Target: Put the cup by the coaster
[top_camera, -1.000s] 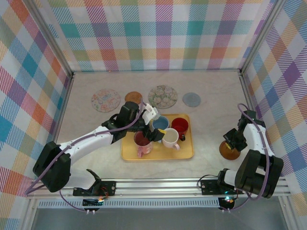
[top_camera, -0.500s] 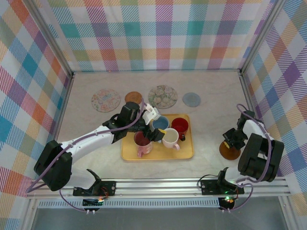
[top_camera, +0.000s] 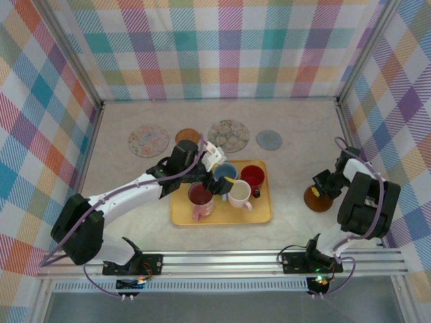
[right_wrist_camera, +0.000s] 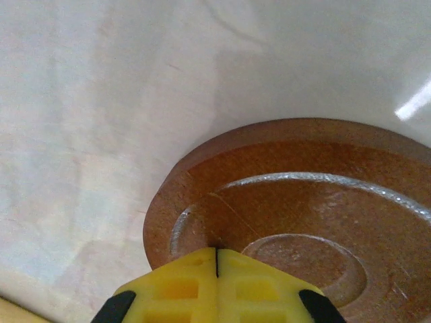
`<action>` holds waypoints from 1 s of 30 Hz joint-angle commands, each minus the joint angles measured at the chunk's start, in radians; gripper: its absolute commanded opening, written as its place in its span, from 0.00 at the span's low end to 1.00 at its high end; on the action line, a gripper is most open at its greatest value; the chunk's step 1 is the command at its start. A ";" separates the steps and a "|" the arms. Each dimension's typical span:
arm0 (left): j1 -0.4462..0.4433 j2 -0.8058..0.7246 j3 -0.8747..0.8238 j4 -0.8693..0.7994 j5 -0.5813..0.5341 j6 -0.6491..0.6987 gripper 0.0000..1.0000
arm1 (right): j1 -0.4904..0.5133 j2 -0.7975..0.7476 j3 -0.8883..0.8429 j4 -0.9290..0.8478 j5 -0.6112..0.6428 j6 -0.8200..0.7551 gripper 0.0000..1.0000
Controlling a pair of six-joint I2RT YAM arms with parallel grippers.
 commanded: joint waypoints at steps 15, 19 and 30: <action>-0.030 0.013 0.063 0.006 -0.012 -0.005 1.00 | 0.119 0.228 0.245 0.090 0.060 -0.075 0.00; -0.031 0.018 0.069 0.001 -0.013 -0.008 1.00 | 0.139 0.277 0.310 0.083 0.064 -0.081 0.00; -0.034 0.026 0.089 -0.014 -0.033 -0.006 1.00 | 0.195 0.396 0.505 0.018 0.090 -0.153 0.00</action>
